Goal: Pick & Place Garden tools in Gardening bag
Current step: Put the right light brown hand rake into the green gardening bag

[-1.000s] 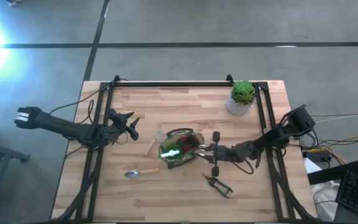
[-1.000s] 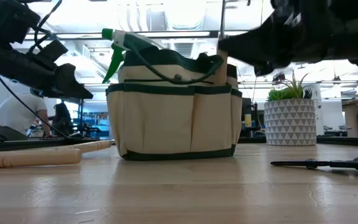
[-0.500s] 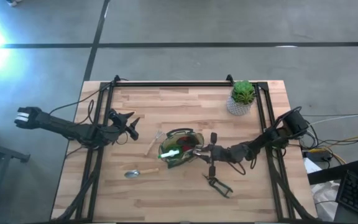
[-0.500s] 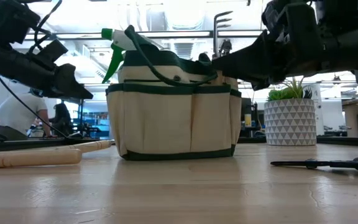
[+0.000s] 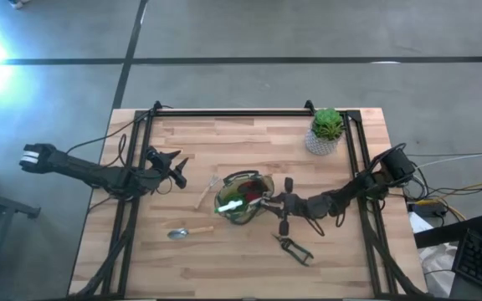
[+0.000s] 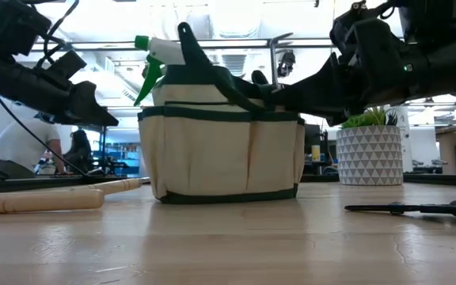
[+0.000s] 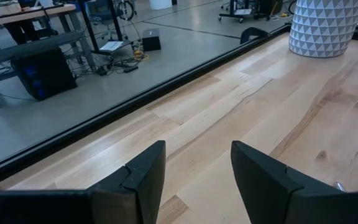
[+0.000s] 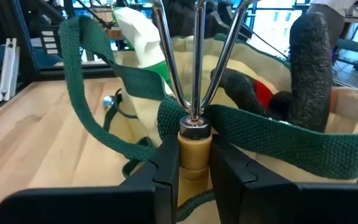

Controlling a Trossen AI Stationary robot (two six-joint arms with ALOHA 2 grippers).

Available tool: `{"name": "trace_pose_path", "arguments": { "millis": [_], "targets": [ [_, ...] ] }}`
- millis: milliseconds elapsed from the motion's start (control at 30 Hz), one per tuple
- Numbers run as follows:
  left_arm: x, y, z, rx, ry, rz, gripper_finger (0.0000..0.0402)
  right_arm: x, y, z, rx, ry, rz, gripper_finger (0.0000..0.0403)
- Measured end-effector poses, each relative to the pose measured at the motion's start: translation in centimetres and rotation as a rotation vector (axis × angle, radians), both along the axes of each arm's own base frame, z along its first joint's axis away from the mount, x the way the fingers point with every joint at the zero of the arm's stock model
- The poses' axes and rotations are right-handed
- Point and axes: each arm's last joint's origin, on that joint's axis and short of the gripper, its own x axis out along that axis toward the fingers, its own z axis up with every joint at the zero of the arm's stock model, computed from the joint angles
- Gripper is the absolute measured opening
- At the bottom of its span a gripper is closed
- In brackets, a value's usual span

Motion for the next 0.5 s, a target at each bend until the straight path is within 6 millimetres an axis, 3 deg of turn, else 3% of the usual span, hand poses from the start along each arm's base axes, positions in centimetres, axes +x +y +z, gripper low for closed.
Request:
{"name": "trace_pose_path", "arguments": {
  "millis": [500],
  "targets": [
    [0.00,0.00,0.00,0.000,0.000,0.000,0.0186,-0.06,-0.17,-0.43,0.002,0.040,-0.039,0.0050]
  ]
}}
